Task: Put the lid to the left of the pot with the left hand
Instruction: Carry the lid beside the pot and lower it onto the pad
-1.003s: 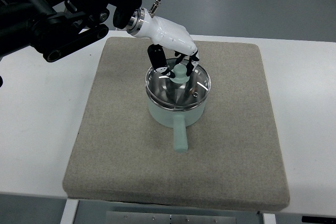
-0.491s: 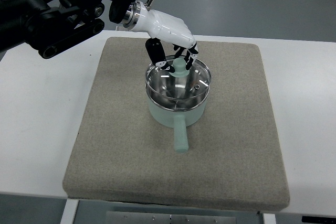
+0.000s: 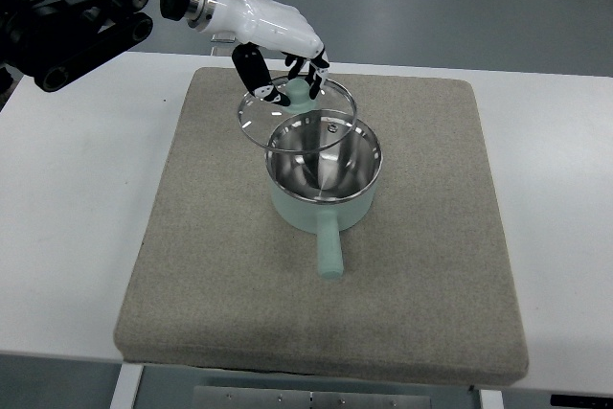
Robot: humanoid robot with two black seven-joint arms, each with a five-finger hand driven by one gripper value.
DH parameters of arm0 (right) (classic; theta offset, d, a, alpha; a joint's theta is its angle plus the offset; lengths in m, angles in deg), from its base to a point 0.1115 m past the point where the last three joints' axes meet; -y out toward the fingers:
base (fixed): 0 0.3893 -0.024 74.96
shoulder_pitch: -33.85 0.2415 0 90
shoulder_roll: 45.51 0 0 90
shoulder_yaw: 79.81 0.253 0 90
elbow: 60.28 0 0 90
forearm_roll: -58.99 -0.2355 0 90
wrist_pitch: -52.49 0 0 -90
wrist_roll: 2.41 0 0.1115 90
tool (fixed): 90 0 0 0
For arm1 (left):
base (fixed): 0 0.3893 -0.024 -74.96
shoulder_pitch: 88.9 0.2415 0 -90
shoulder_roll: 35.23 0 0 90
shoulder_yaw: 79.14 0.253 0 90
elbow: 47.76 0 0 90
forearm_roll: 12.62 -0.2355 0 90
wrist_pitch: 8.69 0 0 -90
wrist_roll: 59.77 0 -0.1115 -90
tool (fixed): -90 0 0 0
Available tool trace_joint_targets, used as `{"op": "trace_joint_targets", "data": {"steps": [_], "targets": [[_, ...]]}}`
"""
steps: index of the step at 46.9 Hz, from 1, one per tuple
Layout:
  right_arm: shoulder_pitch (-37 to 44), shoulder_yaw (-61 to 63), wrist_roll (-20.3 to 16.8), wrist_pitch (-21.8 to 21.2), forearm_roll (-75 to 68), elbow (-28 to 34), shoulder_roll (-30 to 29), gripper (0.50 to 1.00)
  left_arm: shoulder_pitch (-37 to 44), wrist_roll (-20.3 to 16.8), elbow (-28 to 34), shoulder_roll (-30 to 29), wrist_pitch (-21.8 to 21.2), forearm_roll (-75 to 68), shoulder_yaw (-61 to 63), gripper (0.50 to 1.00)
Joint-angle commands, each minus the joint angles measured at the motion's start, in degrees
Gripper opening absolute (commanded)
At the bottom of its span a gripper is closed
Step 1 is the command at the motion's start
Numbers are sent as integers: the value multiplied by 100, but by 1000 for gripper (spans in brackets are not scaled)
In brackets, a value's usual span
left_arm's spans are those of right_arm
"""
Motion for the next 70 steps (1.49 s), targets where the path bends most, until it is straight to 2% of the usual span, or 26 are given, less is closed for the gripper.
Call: {"op": "trace_joint_targets", "data": {"steps": [1, 9, 18, 27, 39, 55, 70], "targets": [[0, 1, 0, 0, -1, 0, 0, 924, 36, -1, 51, -211, 0, -2, 1, 500], [0, 1, 0, 0, -1, 0, 0, 924, 88, -1, 139, -642, -52, 16, 10, 500], [0, 1, 0, 0, 8, 0, 0, 924, 159, -1, 402, -950, -316, 16, 98, 500], [0, 1, 0, 0, -1, 0, 0, 924, 563, -1, 815, -897, -571, 16, 98, 500], [0, 1, 0, 0, -1, 0, 0, 924, 1020, -1, 859, -783, -1151, 24, 54, 500], [0, 1, 0, 0, -1, 0, 0, 924, 1275, -1, 938, -607, -1256, 253, 80, 500], [0, 1, 0, 0, -1, 0, 0, 924, 1389, -1, 1386, -423, -1406, 227, 133, 500]]}}
